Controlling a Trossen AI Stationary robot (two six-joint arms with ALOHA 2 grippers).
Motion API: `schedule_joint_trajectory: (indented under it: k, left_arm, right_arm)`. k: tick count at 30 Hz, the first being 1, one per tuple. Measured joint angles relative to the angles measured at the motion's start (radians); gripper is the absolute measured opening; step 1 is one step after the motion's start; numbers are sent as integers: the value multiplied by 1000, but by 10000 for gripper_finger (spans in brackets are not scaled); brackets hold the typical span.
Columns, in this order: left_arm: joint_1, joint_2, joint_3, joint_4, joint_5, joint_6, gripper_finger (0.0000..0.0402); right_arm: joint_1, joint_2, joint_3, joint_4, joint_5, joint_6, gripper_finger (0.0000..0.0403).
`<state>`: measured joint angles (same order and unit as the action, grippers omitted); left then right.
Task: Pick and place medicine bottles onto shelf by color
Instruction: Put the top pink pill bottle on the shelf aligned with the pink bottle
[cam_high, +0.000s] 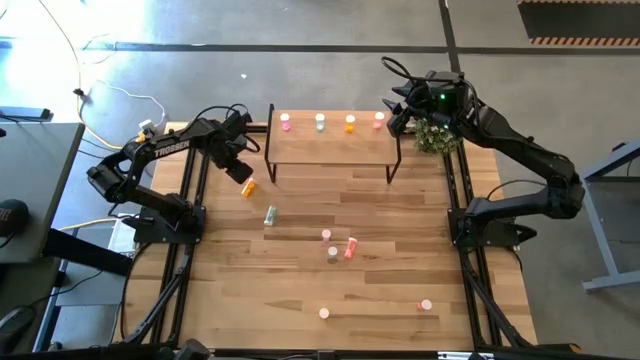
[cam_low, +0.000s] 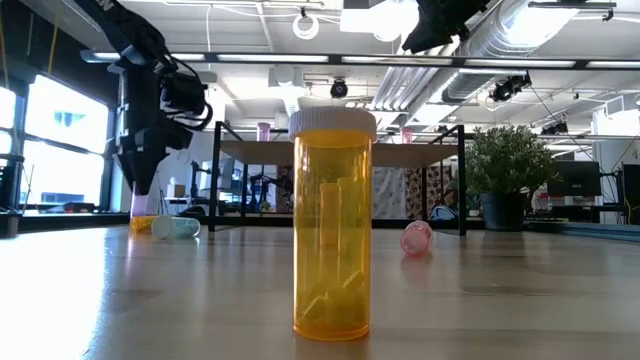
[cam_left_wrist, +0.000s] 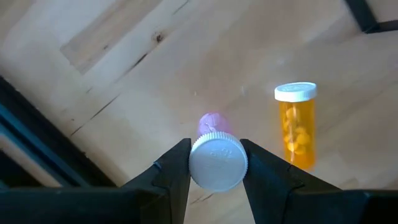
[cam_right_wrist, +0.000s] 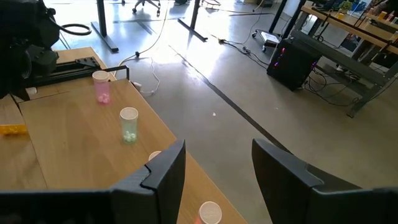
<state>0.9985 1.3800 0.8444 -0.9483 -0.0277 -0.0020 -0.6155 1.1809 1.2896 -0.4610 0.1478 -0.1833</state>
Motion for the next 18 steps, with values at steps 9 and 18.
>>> schedule_joint_trajectory:
  k: [9,18]
  left_arm:
    - [0,0,172,-153,-2,6,120]
    - [0,0,425,-306,-2,-3,120]
  right_arm:
    - [0,0,0,-7,0,0,177]
    - [0,0,0,-10,0,0,177]
